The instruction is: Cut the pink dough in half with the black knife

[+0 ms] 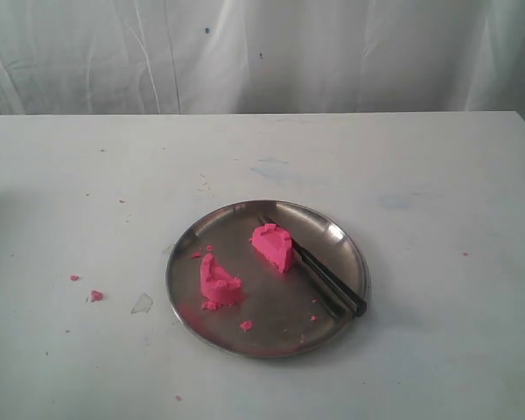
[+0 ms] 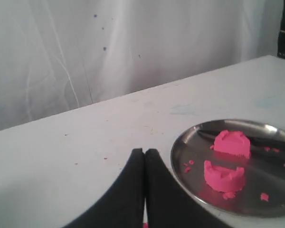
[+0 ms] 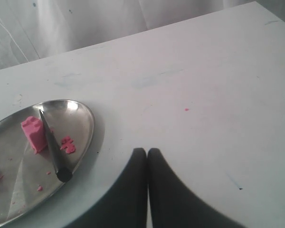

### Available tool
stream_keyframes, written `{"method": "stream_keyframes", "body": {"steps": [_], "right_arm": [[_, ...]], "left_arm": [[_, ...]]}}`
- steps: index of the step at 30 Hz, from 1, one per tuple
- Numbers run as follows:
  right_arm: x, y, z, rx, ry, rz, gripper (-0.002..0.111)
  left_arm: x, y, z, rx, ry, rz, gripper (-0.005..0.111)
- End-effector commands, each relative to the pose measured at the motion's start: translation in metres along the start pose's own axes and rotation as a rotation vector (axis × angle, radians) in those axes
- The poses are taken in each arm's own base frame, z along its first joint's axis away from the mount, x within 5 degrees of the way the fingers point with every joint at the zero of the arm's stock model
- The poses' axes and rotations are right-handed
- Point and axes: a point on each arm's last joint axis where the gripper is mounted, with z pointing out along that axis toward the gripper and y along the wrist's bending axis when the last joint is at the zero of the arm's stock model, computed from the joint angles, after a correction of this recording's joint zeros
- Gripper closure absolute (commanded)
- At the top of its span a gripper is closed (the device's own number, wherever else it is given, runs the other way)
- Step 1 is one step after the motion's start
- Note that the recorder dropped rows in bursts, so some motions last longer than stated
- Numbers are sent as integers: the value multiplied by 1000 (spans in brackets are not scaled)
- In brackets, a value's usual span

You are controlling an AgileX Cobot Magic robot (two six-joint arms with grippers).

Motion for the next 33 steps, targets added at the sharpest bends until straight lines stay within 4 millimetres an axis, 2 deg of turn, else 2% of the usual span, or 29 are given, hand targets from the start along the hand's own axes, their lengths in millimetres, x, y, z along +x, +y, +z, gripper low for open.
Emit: {"method": "stream_keyframes", "body": {"steps": [1,5,8,10,12,15,18,27,33], "right_arm": [[0,0,0,4,-15,-5,108],[0,0,0,4,-15,-5,108],[0,0,0,4,-15,-5,108],[0,0,0,4,-15,-5,108],[0,0,0,4,-15,-5,108],[0,0,0,4,-15,-5,108],[0,-1,0,5,-14,-8,108],[0,-1,0,5,-14,-8,108],[-1,0,0,2,-26,-6,108]], "left_arm": [[1,-4,-1,37,-9,89,107],[12,-2,0,15,17,75,107],[41,3,0,-68,87,1,107],[66,4,-2,-123,128,-98,107],[75,2,-6,-127,145,-186,107],[92,0,-12,-145,333,-233,107],[98,2,-14,-184,391,-252,107],[98,5,-15,-222,398,-231,107],[99,13,-17,-387,398,-264,107]]}}
